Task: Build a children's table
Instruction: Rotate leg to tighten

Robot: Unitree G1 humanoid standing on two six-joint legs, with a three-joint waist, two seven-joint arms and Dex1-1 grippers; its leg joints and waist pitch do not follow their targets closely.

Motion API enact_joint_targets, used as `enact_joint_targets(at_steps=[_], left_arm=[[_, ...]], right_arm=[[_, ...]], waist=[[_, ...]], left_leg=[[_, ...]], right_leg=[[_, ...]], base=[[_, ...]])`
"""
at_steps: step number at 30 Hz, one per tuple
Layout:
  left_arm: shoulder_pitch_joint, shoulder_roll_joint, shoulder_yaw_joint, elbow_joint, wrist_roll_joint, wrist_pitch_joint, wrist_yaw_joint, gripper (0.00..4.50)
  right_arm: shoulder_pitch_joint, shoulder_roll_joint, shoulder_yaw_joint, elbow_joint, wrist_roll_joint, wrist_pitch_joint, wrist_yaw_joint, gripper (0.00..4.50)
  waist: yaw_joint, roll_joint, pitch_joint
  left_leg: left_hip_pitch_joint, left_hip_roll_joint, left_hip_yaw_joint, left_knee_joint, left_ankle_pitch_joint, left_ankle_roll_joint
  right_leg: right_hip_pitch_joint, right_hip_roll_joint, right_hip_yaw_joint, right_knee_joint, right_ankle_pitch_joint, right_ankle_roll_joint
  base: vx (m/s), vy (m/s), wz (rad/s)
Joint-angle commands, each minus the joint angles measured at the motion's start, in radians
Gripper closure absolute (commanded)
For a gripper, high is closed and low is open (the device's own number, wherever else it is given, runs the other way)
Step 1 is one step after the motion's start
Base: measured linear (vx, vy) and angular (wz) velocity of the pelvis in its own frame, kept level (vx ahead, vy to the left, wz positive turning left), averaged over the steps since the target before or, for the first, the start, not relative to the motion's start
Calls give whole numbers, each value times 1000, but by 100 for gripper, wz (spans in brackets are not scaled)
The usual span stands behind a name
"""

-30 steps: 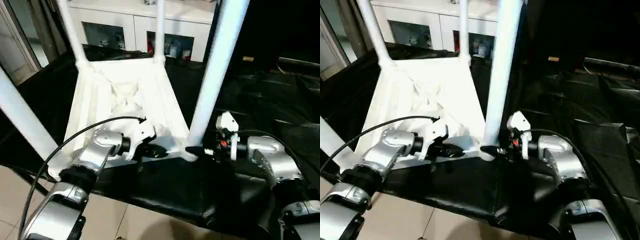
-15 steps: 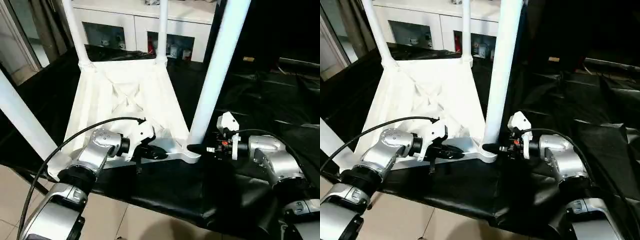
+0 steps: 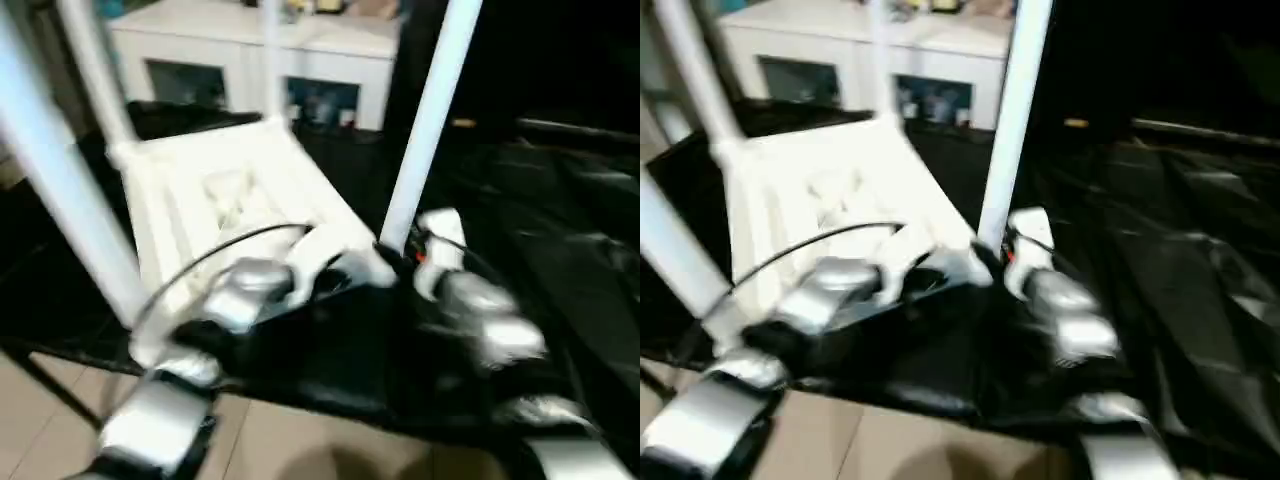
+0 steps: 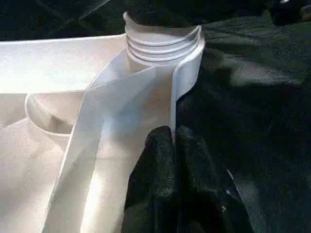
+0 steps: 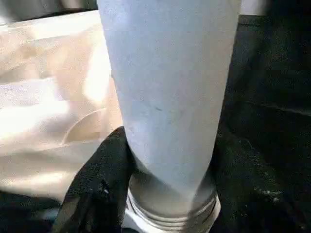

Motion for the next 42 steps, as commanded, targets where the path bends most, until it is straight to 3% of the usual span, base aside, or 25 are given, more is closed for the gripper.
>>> enact_joint_targets(at_steps=[1, 3, 4, 5, 6, 7, 9, 11, 15, 16, 17, 18, 19, 21, 23, 24, 27, 30, 34, 42], left_arm=[[-14, -8, -12, 14, 16, -2, 13, 450], [-14, -7, -13, 16, 17, -7, 3, 450], [-9, 6, -14, 14, 14, -23, -32, 450], [-6, 12, -14, 13, 11, -29, -50, 450], [-4, 16, -14, 11, 9, -29, -61, 450], [-4, 20, -14, 16, 9, -39, -69, 450], [4, 36, -13, 10, 0, -49, -108, 450], [20, 65, -17, -11, -9, -76, -172, 450], [30, 87, -17, -26, -15, -70, -208, 450], [46, 113, -18, -51, -29, -88, -277, 450], [67, 138, -21, -86, -53, -125, -370, 450], [67, 138, -21, -86, -53, -125, -370, 450], [77, 147, -22, -108, -68, -120, -410, 450], [96, 168, -26, -147, -88, -111, -467, 450], [111, 187, -32, -174, -93, -112, -500, 450], [120, 195, -34, -189, -99, -110, -520, 450], [143, 212, -38, -229, -115, -94, -561, 450], [149, 219, -36, -237, -119, -93, -572, 450], [154, 227, -32, -247, -121, -85, -578, 450], [161, 240, -29, -260, -122, -73, -580, 450]], right_arm=[[23, 19, 32, 45, -23, -4, 13, 246], [25, 19, 41, 39, -29, -21, 31, 246], [27, 13, 43, 17, -8, -39, 108, 191], [27, 7, 41, 6, 5, -40, 141, 191], [27, 1, 41, -2, 12, -37, 167, 191], [24, -6, 42, -7, 17, -36, 191, 176], [22, -42, 57, -24, 26, -25, 280, 153], [26, -108, 94, -51, 27, -21, 408, 139], [27, -147, 99, -60, 31, -27, 483, 130], [29, -189, 102, -70, 38, -32, 569, 130], [33, -228, 109, -85, 47, -29, 653, 130], [33, -228, 109, -85, 47, -29, 653, 130], [36, -241, 112, -91, 51, -26, 680, 130], [40, -270, 127, -104, 59, -18, 744, 130], [47, -294, 144, -118, 64, -8, 806, 130], [52, -304, 152, -128, 65, 0, 836, 130], [60, -314, 168, -140, 65, 3, 880, 130], [70, -319, 189, -151, 55, 1, 910, 130], [75, -327, 209, -151, 42, -9, 931, 156], [75, -346, 220, -139, 27, -23, 954, 205]], waist=[[-16, 22, -47], [-21, 25, -49], [-20, 19, -47], [-16, 14, -48], [-15, 13, -48], [-9, 11, -52], [-3, 8, -56], [11, -1, -60], [22, -8, -62], [29, -11, -66], [37, -10, -69], [39, -7, -68], [45, -5, -70], [55, -5, -73], [65, -1, -75], [71, 1, -76], [74, 0, -76], [76, -1, -72], [78, -5, -70], [79, -6, -74]], left_leg=[[27, 19, -26, -80, -585, -4], [25, 28, -35, -92, -630, -3], [30, 24, -30, -90, -630, -1], [34, 17, -25, -83, -604, 5], [29, 16, -24, -82, -580, 9], [12, 18, -22, -85, -499, 21], [11, 18, -16, -84, -459, 28], [-2, 16, -3, -77, -353, 59], [6, 14, 11, -65, -303, 72], [0, 14, 11, -61, -270, 76], [-14, 15, 11, -59, -222, 92], [-18, 18, 12, -60, -207, 98], [-10, 23, 14, -55, -195, 97], [-13, 23, 15, -52, -171, 96], [-7, 25, 17, -51, -145, 103], [-3, 28, 18, -50, -135, 106], [-4, 30, 16, -52, -141, 102], [1, 28, 18, -54, -176, 87], [-1, 27, 17, -56, -192, 68], [-5, 24, 17, -51, -149, 80]], right_leg=[[31, -44, -12, -106, -591, -45], [43, -50, -14, -95, -507, -65], [35, -54, -9, -98, -496, -83], [28, -60, -3, -101, -512, -98], [31, -63, 1, -99, -512, -105], [39, -68, 14, -87, -466, -132], [39, -66, 20, -79, -426, -153], [43, -63, 34, -59, -327, -194], [30, -61, 46, -50, -353, -214], [36, -62, 49, -43, -332, -219], [45, -58, 48, -32, -286, -222], [42, -56, 47, -30, -274, -221], [34, -57, 50, -26, -245, -233], [38, -54, 51, -12, -177, -258], [35, -53, 52, -7, -135, -270], [34, -49, 54, 3, -73, -293], [35, -49, 51, 6, -67, -293], [31, -48, 54, -1, -116, -285], [34, -53, 57, -8, -191, -253], [35, -50, 56, -1, -151, -253]], base=[[0, 0, 0], [0, 0, 0], [0, 0, 0], [0, 0, 0], [0, 0, 0], [0, 0, 0], [0, 0, 0], [0, 0, 0], [9, -15, 2], [37, -57, 1], [37, -57, 1], [0, 0, 0], [0, 0, 0], [0, 0, 0], [0, 0, 0], [0, 0, 0], [0, 0, 0], [0, 0, 0], [0, 0, 0], [0, 0, 0]])
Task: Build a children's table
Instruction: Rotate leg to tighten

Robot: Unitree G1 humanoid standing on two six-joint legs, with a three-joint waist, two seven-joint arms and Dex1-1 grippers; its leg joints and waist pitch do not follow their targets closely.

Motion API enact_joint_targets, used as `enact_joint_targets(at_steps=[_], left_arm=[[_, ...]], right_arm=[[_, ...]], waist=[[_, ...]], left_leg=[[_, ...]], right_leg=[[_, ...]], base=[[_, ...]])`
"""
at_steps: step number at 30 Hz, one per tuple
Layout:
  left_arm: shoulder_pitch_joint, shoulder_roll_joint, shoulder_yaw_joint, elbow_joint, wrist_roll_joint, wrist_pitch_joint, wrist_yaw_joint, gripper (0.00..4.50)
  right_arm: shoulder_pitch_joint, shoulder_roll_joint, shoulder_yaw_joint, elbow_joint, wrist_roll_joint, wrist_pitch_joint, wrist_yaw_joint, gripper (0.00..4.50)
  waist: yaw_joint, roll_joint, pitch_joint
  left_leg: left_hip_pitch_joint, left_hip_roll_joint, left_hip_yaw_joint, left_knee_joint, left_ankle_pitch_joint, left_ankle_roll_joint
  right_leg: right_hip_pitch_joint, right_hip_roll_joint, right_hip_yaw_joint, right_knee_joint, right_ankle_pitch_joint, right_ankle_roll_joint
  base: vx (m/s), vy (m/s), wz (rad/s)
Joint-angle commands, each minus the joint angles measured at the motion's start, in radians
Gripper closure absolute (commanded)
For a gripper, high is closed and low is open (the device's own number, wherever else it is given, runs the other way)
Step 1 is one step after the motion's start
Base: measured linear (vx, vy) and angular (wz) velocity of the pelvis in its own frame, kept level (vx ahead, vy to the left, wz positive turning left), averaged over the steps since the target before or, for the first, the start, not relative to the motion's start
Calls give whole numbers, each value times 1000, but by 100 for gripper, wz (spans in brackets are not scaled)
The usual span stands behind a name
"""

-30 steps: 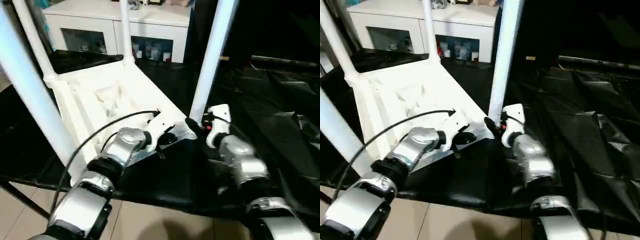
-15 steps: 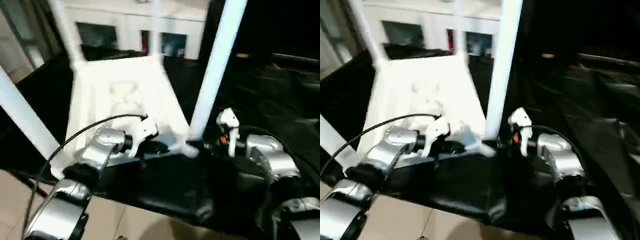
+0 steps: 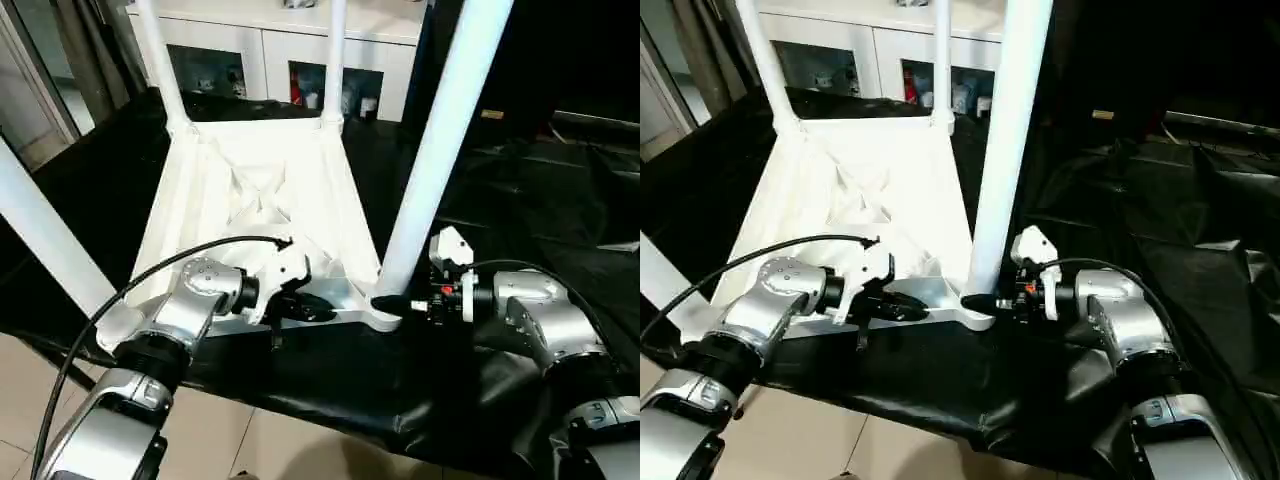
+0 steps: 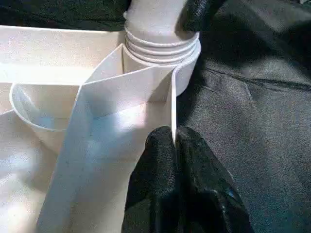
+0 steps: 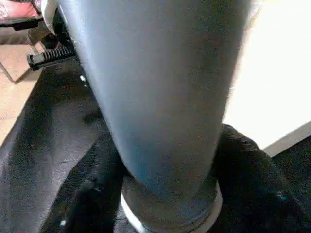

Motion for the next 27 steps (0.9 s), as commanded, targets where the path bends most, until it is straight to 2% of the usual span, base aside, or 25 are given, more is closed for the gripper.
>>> enact_joint_targets(at_steps=[1, 6, 9, 11, 12, 14, 15, 17, 18, 19, 20, 22, 24, 26, 27], left_arm=[[7, 6, -12, -13, -1, 11, -7, 450], [7, 0, -7, -12, 5, 23, 22, 450], [-13, -25, 11, 25, 20, 28, 107, 450], [-30, -43, 20, 56, 37, 23, 176, 450], [-35, -48, 22, 65, 41, 21, 195, 450], [-67, -83, 32, 121, 66, 20, 320, 450], [-90, -114, 40, 160, 77, 35, 407, 450], [-112, -146, 48, 190, 81, 55, 480, 450], [-122, -159, 52, 202, 80, 65, 506, 450], [-129, -168, 54, 212, 79, 68, 523, 450], [-129, -168, 54, 212, 79, 68, 523, 450], [-156, -202, 53, 246, 81, 78, 564, 450], [-167, -216, 53, 260, 83, 79, 574, 450], [-176, -223, 54, 277, 86, 72, 579, 450], [-178, -224, 54, 283, 87, 69, 579, 450]], right_arm=[[16, -10, 19, 3, -15, 14, 31, 223], [30, 4, 20, 0, -3, 22, 18, 234], [40, 36, -6, 20, 4, 17, -47, 239], [36, 58, -25, 47, -3, 28, -123, 240], [35, 64, -28, 55, -8, 24, -147, 240], [32, 116, -61, 100, -34, 14, -331, 241], [34, 161, -82, 125, -52, 17, -469, 241], [38, 211, -98, 133, -55, 45, -574, 242], [37, 234, -107, 135, -53, 60, -618, 243], [36, 249, -114, 136, -53, 69, -646, 243], [36, 249, -114, 136, -53, 69, -646, 243], [19, 322, -127, 142, -41, 106, -729, 243], [9, 347, -102, 146, -52, 93, -717, 243], [1, 357, -82, 154, -75, 70, -720, 243], [-2, 360, -77, 160, -82, 60, -721, 243]], waist=[[-2, -12, -77], [-2, -14, -77], [-1, -16, -74], [-3, -16, -68], [-7, -17, -65], [-13, -17, -63], [-17, -13, -60], [-33, -17, -60], [-36, -18, -58], [-39, -16, -58], [-42, -18, -58], [-49, -8, -57], [-59, -6, -56], [-68, -1, -53], [-71, 0, -53]], left_leg=[[5, 22, 5, -51, -142, 88], [4, 22, 5, -51, -147, 89], [6, 22, 6, -52, -165, 84], [10, 21, 5, -57, -204, 67], [12, 18, 4, -59, -242, 52], [19, 16, 0, -62, -282, 27], [20, 14, -1, -64, -286, 18], [22, 8, -8, -64, -327, -2], [20, 4, -8, -63, -334, 3], [23, 3, -9, -62, -351, 7], [22, 1, -11, -60, -360, 12], [26, 0, -14, -60, -381, 13], [26, -1, -17, -60, -409, 15], [36, 5, -23, -64, -465, 19], [36, 6, -24, -65, -477, 19]], right_leg=[[62, -49, 43, -43, -156, -236], [63, -49, 43, -43, -167, -235], [60, -50, 43, -50, -203, -226], [56, -50, 41, -60, -278, -207], [56, -51, 39, -69, -357, -183], [51, -52, 38, -83, -451, -142], [47, -52, 39, -86, -469, -134], [50, -50, 27, -99, -551, -93], [47, -48, 25, -102, -570, -82], [45, -49, 21, -111, -603, -66], [44, -49, 17, -117, -624, -54], [40, -48, 12, -124, -636, -45], [41, -46, 2, -131, -640, -41], [41, -46, -10, -141, -634, -39], [43, -46, -13, -143, -628, -40]], base=[[0, 0, 0], [0, 0, 0], [0, 0, 0], [0, 0, 0], [0, 0, 0], [0, 0, 0], [0, 0, 0], [-57, -2, -1], [-57, 6, -4], [0, 0, 0], [0, 0, 0], [0, 0, 0], [0, 0, 0], [0, 0, 0], [0, 0, 0]])
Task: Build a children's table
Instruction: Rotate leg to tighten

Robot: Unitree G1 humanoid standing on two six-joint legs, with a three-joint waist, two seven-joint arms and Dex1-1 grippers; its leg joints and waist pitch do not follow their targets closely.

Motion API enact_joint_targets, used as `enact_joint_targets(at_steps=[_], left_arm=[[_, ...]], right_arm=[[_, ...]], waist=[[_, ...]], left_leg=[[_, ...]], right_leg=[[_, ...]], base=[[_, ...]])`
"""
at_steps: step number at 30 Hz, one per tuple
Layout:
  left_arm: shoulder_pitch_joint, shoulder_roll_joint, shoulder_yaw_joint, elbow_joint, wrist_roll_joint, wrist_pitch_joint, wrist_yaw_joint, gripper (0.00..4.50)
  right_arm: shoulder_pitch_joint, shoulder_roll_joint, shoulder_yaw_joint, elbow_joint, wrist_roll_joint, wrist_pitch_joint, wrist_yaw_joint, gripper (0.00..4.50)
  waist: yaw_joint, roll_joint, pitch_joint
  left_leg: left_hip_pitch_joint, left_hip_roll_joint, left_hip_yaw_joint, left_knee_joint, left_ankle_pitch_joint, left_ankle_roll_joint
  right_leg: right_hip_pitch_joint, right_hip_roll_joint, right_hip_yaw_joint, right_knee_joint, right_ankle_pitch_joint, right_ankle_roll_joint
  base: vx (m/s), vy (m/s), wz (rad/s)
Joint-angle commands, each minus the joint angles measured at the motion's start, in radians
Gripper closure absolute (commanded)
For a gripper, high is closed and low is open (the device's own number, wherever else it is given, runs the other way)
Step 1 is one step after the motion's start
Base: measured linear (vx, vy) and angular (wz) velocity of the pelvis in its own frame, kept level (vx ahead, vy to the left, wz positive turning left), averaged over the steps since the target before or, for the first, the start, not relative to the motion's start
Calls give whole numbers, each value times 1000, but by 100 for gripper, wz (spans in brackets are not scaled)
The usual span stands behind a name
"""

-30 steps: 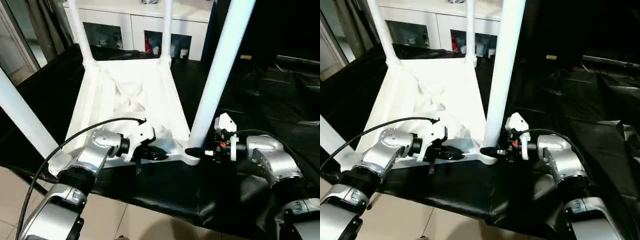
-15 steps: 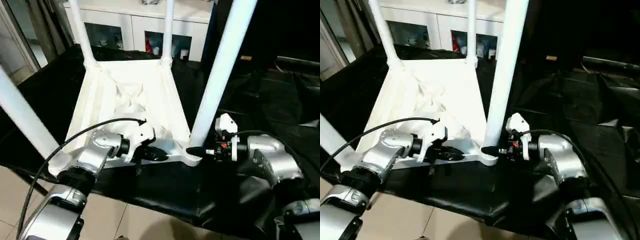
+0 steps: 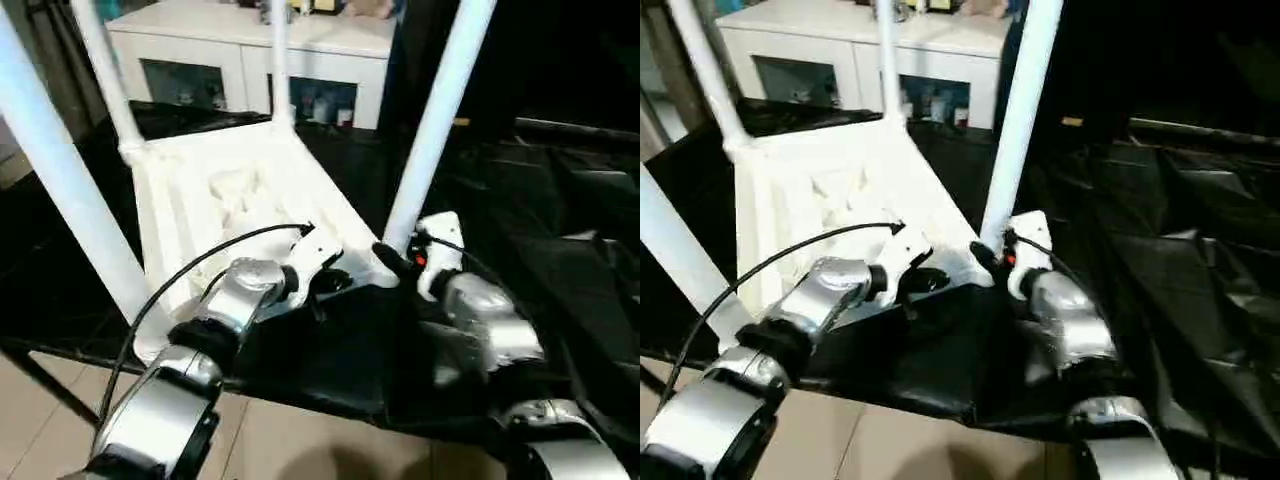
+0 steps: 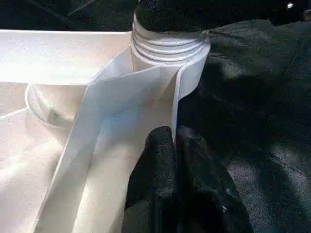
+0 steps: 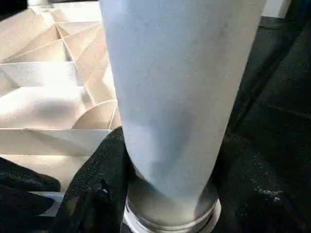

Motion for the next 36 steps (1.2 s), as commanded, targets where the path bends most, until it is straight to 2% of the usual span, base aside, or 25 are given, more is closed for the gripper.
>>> enact_joint_targets(at_steps=[1, 2, 3, 4, 6, 8, 9, 10, 12, 13, 14, 15, 16, 17, 18, 19, 22, 24, 25, 29, 34, 36], left_arm=[[-34, -22, 23, 23, 11, 8, 99, 450], [-38, -25, 24, 31, 12, 4, 103, 450], [-37, -23, 24, 32, 12, 2, 98, 450], [-36, -21, 23, 31, 11, 1, 95, 450], [-32, -16, 24, 30, 7, -6, 81, 450], [-24, -5, 22, 24, -1, -26, 27, 450], [-23, -4, 22, 24, -1, -26, 24, 450], [-11, 10, 16, 10, -8, -43, -35, 450], [-3, 21, 16, 1, -13, -38, -63, 450], [1, 27, 16, -3, -15, -44, -81, 450], [5, 34, 15, -8, -19, -49, -103, 450], [7, 37, 14, -10, -19, -49, -113, 450], [13, 49, 11, -17, -23, -49, -145, 450], [18, 57, 8, -25, -27, -52, -171, 450], [22, 62, 6, -30, -30, -57, -191, 450], [29, 73, 3, -43, -36, -55, -223, 450], [50, 101, -4, -84, -56, -56, -322, 450], [60, 113, -3, -107, -66, -54, -358, 450], [67, 120, -3, -121, -74, -51, -379, 450], [82, 134, -4, -154, -82, -45, -415, 450], [92, 143, -5, -180, -81, -44, -421, 450], [96, 145, -4, -189, -78, -45, -418, 450]], right_arm=[[24, 75, 90, 54, -8, 24, 52, 243], [22, 78, 89, 57, -6, 20, 52, 209], [21, 78, 85, 52, 3, 26, 63, 209], [21, 77, 84, 49, 7, 30, 70, 188], [20, 69, 80, 31, 21, 46, 103, 175], [20, 32, 92, 4, 15, 44, 174, 167], [21, 29, 93, 3, 16, 43, 179, 147], [24, -18, 99, -23, 25, 32, 276, 147], [27, -56, 99, -42, 38, 27, 345, 147], [29, -75, 98, -50, 43, 18, 377, 147], [31, -95, 98, -58, 47, 11, 407, 147], [32, -104, 98, -61, 50, 10, 422, 147], [36, -136, 99, -75, 61, 11, 470, 147], [38, -154, 100, -82, 65, 6, 495, 147], [40, -168, 100, -88, 66, 2, 514, 147], [43, -189, 102, -96, 69, 4, 546, 147], [50, -243, 119, -107, 51, -8, 629, 147], [54, -264, 132, -112, 41, -16, 661, 147], [58, -272, 140, -116, 40, -14, 677, 147], [71, -284, 163, -133, 36, -21, 706, 147], [72, -270, 181, -117, -2, -68, 676, 147], [66, -260, 184, -104, -15, -89, 649, 147]], waist=[[-13, 14, -50], [-18, 10, -51], [-18, 11, -50], [-19, 9, -50], [-24, 3, -49], [-25, -1, -49], [-23, -1, -51], [-18, -4, -52], [-15, -3, -54], [-11, -5, -57], [-3, -8, -60], [-1, -8, -59], [2, -12, -60], [11, -13, -62], [14, -13, -63], [22, -14, -63], [28, -18, -69], [37, -16, -72], [44, -12, -74], [46, -11, -72], [42, -10, -67], [38, -12, -65]], left_leg=[[34, 14, -12, -72, -514, 18], [26, 17, -18, -77, -527, 17], [25, 18, -20, -80, -532, 15], [31, 18, -20, -82, -545, 15], [28, 15, -19, -82, -542, 18], [22, 14, -18, -82, -528, 23], [22, 13, -16, -80, -516, 27], [17, 13, -13, -79, -481, 37], [14, 15, -10, -80, -457, 43], [10, 17, -8, -80, -423, 49], [10, 18, -2, -78, -382, 57], [9, 19, 0, -78, -367, 61], [4, 16, 5, -75, -342, 69], [7, 19, 10, -73, -321, 79], [8, 19, 14, -70, -310, 83], [2, 19, 17, -67, -278, 85], [-9, 17, 18, -60, -224, 96], [-13, 18, 19, -56, -180, 103], [-12, 20, 20, -55, -140, 112], [-11, 23, 19, -57, -155, 106], [-3, 23, 19, -63, -219, 74], [-4, 21, 18, -65, -231, 65]], right_leg=[[20, -48, 1, -110, -598, -56], [30, -50, -2, -106, -567, -62], [32, -51, -1, -104, -555, -65], [29, -53, 1, -104, -543, -76], [29, -55, 5, -102, -540, -87], [31, -59, 7, -101, -554, -84], [32, -59, 8, -102, -559, -81], [35, -63, 14, -99, -549, -86], [34, -65, 20, -94, -525, -98], [38, -65, 25, -86, -483, -118], [35, -65, 34, -78, -426, -146], [35, -64, 37, -73, -402, -162], [38, -60, 39, -65, -374, -180], [37, -61, 41, -60, -366, -190], [34, -61, 43, -58, -359, -195], [36, -59, 47, -48, -336, -207], [41, -59, 49, -35, -295, -209], [43, -58, 50, -25, -242, -221], [42, -56, 51, -19, -188, -235], [42, -54, 51, -17, -174, -244], [37, -52, 55, -26, -260, -226], [37, -52, 57, -28, -290, -214]], base=[[0, 0, 0], [0, 0, 0], [0, 0, 0], [0, 0, 0], [0, 0, 0], [0, 0, 0], [0, 0, 0], [0, 0, 0], [0, 0, 0], [0, 0, 0], [0, 0, 0], [0, 0, 0], [0, 0, 0], [0, 0, 0], [0, 0, 0], [52, -40, 7], [17, -13, 2], [0, 0, 0], [0, 0, 0], [0, 0, 0], [0, 0, 0], [0, 0, 0]])
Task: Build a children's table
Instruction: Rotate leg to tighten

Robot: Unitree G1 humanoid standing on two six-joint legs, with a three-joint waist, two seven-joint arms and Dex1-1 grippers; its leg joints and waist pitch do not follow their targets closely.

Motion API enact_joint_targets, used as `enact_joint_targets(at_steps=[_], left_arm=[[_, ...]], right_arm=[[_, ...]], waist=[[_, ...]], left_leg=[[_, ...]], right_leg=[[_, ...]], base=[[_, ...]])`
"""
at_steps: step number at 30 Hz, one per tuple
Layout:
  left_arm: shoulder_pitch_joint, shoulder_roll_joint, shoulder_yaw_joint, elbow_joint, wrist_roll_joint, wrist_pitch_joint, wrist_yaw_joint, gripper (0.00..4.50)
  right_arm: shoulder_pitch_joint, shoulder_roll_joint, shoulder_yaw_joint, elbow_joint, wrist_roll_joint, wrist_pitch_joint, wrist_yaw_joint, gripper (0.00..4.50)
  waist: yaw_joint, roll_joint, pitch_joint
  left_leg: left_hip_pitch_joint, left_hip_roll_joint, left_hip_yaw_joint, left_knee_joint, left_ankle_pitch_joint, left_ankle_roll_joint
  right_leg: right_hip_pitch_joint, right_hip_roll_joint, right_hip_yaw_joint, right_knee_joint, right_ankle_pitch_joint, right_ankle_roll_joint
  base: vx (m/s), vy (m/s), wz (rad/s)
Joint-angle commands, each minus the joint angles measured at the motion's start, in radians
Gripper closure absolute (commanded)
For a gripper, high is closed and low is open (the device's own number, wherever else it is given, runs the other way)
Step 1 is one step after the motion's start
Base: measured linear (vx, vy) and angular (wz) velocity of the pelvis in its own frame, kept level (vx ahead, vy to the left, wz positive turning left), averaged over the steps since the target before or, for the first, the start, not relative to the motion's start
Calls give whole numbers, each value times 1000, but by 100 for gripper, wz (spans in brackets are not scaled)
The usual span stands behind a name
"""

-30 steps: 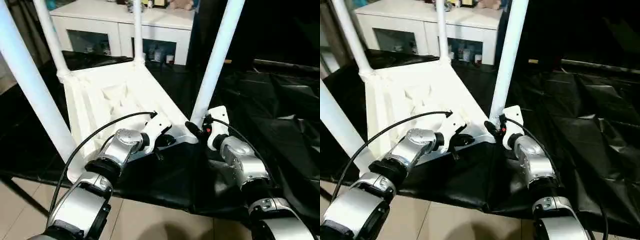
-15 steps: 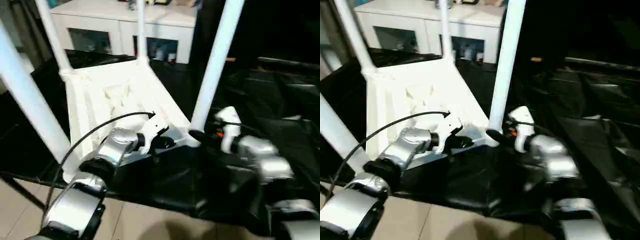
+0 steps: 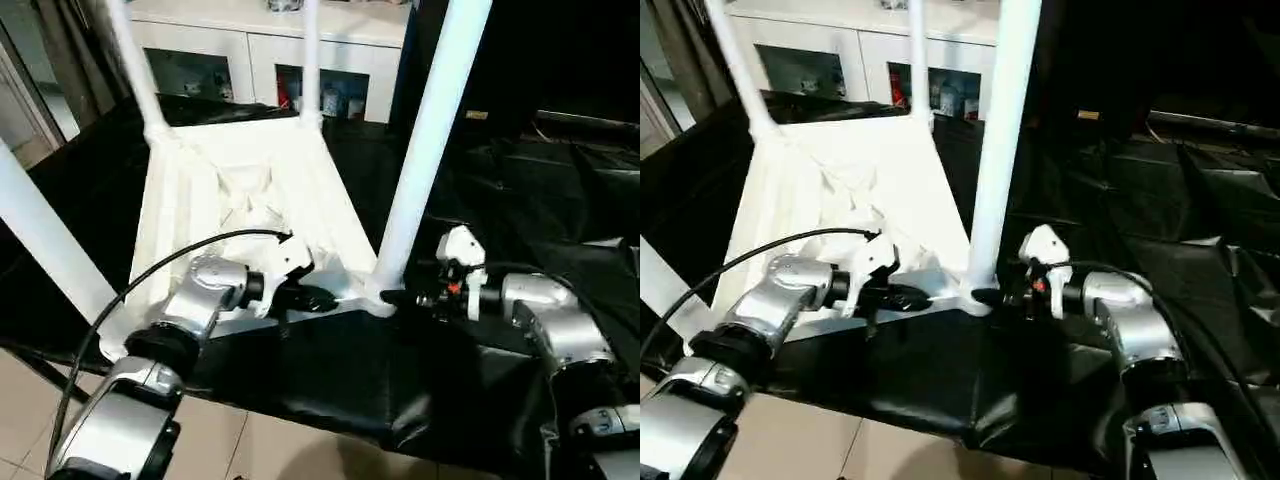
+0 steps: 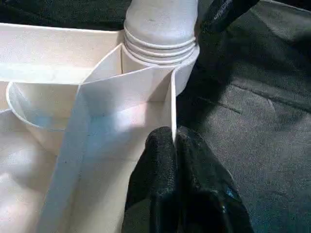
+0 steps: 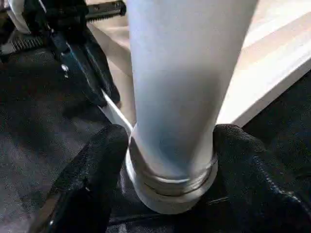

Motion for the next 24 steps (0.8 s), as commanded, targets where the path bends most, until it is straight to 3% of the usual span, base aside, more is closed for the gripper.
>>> enact_joint_targets(at_steps=[1, 8, 15, 24], left_arm=[[6, -9, -2, -36, -7, -3, -1, 450], [6, -8, 1, -39, -6, -4, 8, 450], [8, -6, 1, -42, -4, -7, 17, 450], [14, -9, 9, -44, -5, -3, 43, 450]], right_arm=[[4, 22, 42, 20, -23, -6, -9, 147], [1, 28, 36, 27, -19, -12, -15, 147], [7, 34, 47, 37, -33, -24, -23, 147], [12, 74, 12, 49, 3, 7, -67, 194]], waist=[[1, -12, -66], [3, -11, -69], [1, -11, -68], [1, -14, -66]], left_leg=[[0, 20, 4, -60, -229, 62], [-2, 20, 5, -57, -202, 74], [-1, 19, 5, -58, -217, 70], [-1, 20, 5, -58, -218, 71]], right_leg=[[56, -46, 42, -64, -302, -206], [58, -44, 43, -58, -243, -219], [58, -42, 43, -61, -268, -211], [57, -44, 42, -62, -297, -205]], base=[[0, 0, 0], [0, 0, 0], [0, 0, 0], [0, 0, 0]])
